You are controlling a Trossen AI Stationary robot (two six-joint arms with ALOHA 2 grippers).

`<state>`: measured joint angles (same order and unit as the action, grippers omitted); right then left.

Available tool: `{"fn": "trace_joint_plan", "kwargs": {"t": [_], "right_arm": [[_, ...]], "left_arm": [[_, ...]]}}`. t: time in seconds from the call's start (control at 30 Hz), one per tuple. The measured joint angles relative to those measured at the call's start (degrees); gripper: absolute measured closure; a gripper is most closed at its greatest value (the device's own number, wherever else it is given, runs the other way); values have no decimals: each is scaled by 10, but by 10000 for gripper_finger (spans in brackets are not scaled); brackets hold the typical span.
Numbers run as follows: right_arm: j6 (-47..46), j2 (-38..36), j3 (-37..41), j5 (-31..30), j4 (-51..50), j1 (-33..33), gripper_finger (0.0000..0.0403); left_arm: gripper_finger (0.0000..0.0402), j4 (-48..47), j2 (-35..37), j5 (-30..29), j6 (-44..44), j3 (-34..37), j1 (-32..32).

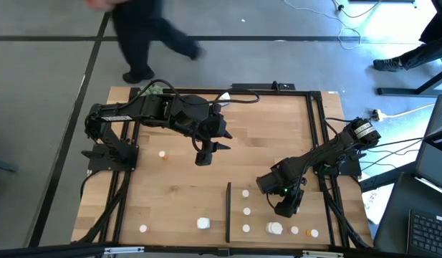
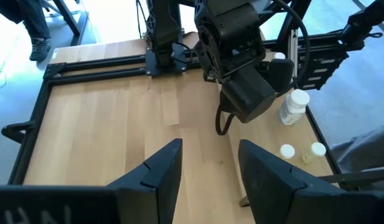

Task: Pick and place medicine bottles onto shelf by color
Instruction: Put the top pink pill bottle on the shelf aligned with the other pink pill bottle

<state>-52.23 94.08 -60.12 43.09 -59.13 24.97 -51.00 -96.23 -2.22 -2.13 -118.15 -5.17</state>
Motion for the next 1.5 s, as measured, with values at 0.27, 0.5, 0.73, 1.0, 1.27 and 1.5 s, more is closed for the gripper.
{"fn": "trace_joint_plan", "kwargs": {"t": [0.27, 0.5, 0.73, 1.0, 1.27, 1.5], "right_arm": [[0, 0, 0, 3, 0, 0, 264], [9, 0, 1, -3, 3, 0, 241], [15, 0, 1, 2, -6, -3, 213], [17, 0, 1, 16, -15, -5, 211], [17, 0, -13, 20, -19, -5, 211], [17, 0, -41, 4, -50, -5, 211]], "left_arm": [[250, 0, 0, 0, 0, 0, 0], [250, 0, 0, 0, 0, 0, 0], [250, 0, 0, 0, -1, 0, 0], [250, 0, 0, 0, -1, 0, 0], [250, 0, 0, 0, -1, 0, 0], [250, 0, 0, 0, -1, 0, 0]]}}
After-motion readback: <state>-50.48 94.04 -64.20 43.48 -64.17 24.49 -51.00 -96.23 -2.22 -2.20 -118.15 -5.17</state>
